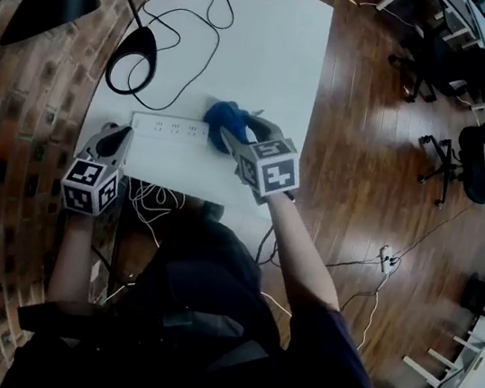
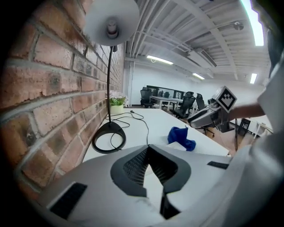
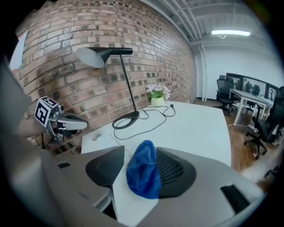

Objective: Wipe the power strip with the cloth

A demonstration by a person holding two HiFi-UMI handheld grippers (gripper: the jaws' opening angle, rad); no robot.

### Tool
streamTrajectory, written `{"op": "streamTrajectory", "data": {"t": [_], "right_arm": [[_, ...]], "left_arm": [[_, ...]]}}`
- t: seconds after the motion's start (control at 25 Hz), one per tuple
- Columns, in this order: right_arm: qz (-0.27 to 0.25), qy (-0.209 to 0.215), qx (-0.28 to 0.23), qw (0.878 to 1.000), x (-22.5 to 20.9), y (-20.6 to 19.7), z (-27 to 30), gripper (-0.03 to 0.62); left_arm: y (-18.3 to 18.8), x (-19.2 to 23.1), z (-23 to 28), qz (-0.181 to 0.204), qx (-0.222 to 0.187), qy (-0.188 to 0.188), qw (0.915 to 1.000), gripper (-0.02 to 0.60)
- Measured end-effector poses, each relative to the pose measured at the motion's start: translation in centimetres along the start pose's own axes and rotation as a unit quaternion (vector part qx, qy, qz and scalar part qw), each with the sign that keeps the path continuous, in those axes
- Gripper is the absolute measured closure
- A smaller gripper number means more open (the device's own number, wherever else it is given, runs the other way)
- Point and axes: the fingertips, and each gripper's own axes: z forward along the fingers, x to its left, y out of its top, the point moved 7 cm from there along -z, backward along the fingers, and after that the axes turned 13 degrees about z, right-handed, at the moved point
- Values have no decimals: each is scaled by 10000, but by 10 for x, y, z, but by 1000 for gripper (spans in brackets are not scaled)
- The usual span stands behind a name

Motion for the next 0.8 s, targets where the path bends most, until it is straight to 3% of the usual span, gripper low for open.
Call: {"op": "streamTrajectory", "data": {"t": [0.2,0.4,0.52,0.8], "right_arm": [[-482,-9,762,9959,-26,-25,36,359],[-933,23,1314,9869,-40,-53,59,366],[-797,247,1299,9880,-42,-55,66,474],[-556,207,1217,9908,-46,-47,59,519]], "left_arm": [[-4,10,21,19,482,380,9981,580],[-18,19,37,94,1088,833,9905,580],[-22,25,46,51,1298,1050,9859,580],[-27,30,55,59,1471,1041,9836,578]]}}
